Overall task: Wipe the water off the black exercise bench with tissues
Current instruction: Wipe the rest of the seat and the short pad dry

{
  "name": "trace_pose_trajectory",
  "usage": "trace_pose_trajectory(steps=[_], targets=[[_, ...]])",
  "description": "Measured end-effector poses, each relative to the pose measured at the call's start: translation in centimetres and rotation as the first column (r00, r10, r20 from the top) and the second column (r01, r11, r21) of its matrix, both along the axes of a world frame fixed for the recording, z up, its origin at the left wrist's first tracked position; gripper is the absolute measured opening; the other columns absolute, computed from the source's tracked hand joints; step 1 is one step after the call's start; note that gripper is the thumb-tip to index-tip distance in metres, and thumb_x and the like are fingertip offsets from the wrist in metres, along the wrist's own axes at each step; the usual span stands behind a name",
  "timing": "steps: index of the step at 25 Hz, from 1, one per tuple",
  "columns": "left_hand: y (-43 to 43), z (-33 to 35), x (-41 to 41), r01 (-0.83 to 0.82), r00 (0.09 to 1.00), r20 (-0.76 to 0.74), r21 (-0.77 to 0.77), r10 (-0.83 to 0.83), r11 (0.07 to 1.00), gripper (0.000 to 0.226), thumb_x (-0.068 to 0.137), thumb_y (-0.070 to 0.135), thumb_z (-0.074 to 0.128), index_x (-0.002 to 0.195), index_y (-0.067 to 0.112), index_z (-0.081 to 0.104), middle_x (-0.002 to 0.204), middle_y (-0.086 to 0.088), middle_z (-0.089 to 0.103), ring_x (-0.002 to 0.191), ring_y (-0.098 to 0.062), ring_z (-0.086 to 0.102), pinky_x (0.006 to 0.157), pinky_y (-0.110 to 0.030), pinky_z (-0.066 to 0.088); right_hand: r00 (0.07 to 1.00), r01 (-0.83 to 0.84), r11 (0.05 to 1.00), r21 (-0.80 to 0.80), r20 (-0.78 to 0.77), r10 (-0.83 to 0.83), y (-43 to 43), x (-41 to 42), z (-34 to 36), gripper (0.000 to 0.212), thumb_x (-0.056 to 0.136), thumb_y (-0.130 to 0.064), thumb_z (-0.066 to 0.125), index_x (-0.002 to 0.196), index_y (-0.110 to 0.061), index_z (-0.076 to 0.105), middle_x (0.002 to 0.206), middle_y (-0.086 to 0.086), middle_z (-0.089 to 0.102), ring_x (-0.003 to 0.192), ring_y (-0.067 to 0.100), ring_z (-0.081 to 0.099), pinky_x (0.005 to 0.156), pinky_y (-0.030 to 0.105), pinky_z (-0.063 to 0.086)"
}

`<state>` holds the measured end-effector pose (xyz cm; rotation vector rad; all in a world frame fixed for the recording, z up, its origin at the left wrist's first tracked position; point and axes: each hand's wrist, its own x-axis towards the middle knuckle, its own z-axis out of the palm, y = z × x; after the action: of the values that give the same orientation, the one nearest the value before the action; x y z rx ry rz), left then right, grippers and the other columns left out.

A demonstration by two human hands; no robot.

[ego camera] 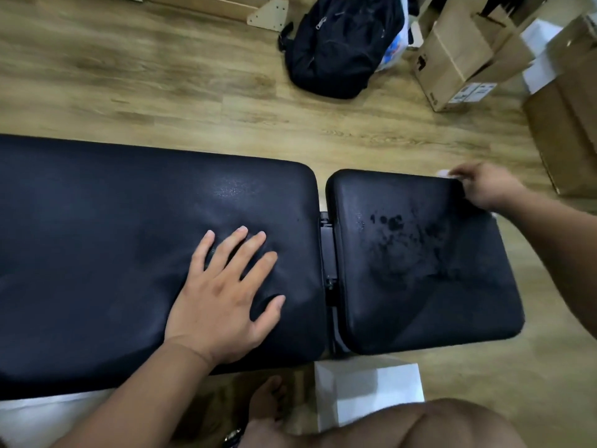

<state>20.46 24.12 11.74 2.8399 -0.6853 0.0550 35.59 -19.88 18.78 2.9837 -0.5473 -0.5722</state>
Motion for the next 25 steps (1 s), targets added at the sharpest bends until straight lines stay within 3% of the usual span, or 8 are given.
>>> trace_pose_trajectory(steps=[3, 6, 9, 12, 15, 17, 22, 25], targets=[[0.0, 0.2, 0.1, 0.006, 1.000, 0.003, -0.008, -0.006, 1.000, 0.059, 0.088, 0.055, 0.050, 0.131, 0.016, 0.063, 0.147, -0.008, 0.052, 0.142, -0.031, 0.041, 0.117, -0.059, 0.024, 0.994, 0.078, 0.995, -0.061, -0.077, -0.083, -2.3, 0.3, -0.6, 0.045, 0.092, -0.003, 0.042, 0.134, -0.016, 0.054, 0.135, 0.019, 0.053, 0.116, 0.040, 0.053, 0.087, 0.036, 0.046], [-0.3, 0.0, 0.0, -0.002, 1.000, 0.017, -0.003, 0.002, 1.000, 0.060, 0.088, 0.055, 0.048, 0.131, 0.015, 0.062, 0.147, -0.008, 0.051, 0.142, -0.032, 0.041, 0.116, -0.060, 0.025, 0.978, 0.207, 0.975, 0.079, -0.019, -0.206, -2.6, 0.9, -1.4, 0.038, 0.094, -0.001, 0.042, 0.129, -0.005, 0.056, 0.129, 0.022, 0.056, 0.113, 0.038, 0.055, 0.085, 0.036, 0.044], [0.0, 0.0, 0.1, 0.015, 0.999, 0.038, -0.038, -0.014, 0.999, 0.063, 0.088, 0.054, 0.045, 0.130, 0.012, 0.064, 0.146, -0.011, 0.053, 0.140, -0.034, 0.042, 0.116, -0.060, 0.025, 0.941, 0.334, 0.935, 0.123, -0.101, -0.323, -4.7, -2.5, -1.7, 0.030, 0.097, -0.002, 0.038, 0.117, 0.006, 0.060, 0.093, 0.026, 0.064, 0.067, 0.031, 0.062, 0.056, 0.033, 0.047], [-0.2, 0.2, 0.1, 0.011, 0.999, 0.037, -0.028, -0.010, 1.000, 0.065, 0.086, 0.054, 0.044, 0.128, 0.010, 0.065, 0.145, -0.014, 0.054, 0.139, -0.037, 0.043, 0.116, -0.060, 0.023, 0.869, 0.445, 0.819, 0.361, 0.047, -0.493, -5.3, -7.3, -1.6, 0.031, 0.102, -0.014, 0.039, 0.128, -0.010, 0.055, 0.063, 0.010, 0.054, 0.027, 0.012, 0.043, 0.028, 0.019, 0.028], [-0.5, 0.1, 0.1, 0.000, 1.000, 0.020, -0.016, 0.000, 1.000, 0.067, 0.085, 0.056, 0.042, 0.130, 0.010, 0.062, 0.146, -0.014, 0.052, 0.140, -0.036, 0.039, 0.118, -0.058, 0.020, 0.829, 0.470, 0.767, 0.437, 0.078, -0.553, -5.2, -11.2, -1.2, 0.034, 0.101, -0.027, 0.044, 0.130, -0.011, 0.053, 0.059, 0.006, 0.051, 0.027, 0.012, 0.042, 0.028, 0.017, 0.025], [-0.4, 0.2, 0.3, -0.001, 1.000, 0.002, -0.009, 0.001, 1.000, 0.068, 0.085, 0.057, 0.041, 0.130, 0.011, 0.061, 0.147, -0.014, 0.051, 0.141, -0.036, 0.038, 0.118, -0.058, 0.019, 0.852, 0.466, 0.795, 0.389, 0.046, -0.522, -5.6, -14.4, -0.8, 0.037, 0.103, -0.022, 0.035, 0.135, -0.010, 0.050, 0.062, 0.004, 0.051, 0.031, 0.012, 0.046, 0.028, 0.017, 0.027], [-0.4, -0.1, 0.3, -0.002, 1.000, 0.009, -0.009, 0.002, 1.000, 0.069, 0.085, 0.058, 0.041, 0.131, 0.011, 0.060, 0.147, -0.014, 0.050, 0.142, -0.036, 0.036, 0.118, -0.059, 0.019, 0.852, 0.517, 0.807, 0.285, -0.261, -0.454, -5.6, -21.1, 1.7, 0.048, 0.089, 0.005, 0.030, 0.117, -0.020, 0.060, 0.070, 0.022, 0.062, 0.050, 0.026, 0.049, 0.035, 0.021, 0.031], [-0.1, -1.4, 0.5, 0.010, 1.000, 0.028, -0.046, -0.009, 0.999, 0.070, 0.086, 0.059, 0.039, 0.131, 0.009, 0.059, 0.148, -0.016, 0.047, 0.143, -0.038, 0.033, 0.118, -0.061, 0.018, 0.821, 0.560, 0.730, 0.392, -0.143, -0.553, -4.8, -19.2, 1.9, 0.040, 0.094, 0.000, 0.035, 0.123, -0.015, 0.059, 0.067, 0.018, 0.059, 0.046, 0.023, 0.045, 0.036, 0.022, 0.029]])
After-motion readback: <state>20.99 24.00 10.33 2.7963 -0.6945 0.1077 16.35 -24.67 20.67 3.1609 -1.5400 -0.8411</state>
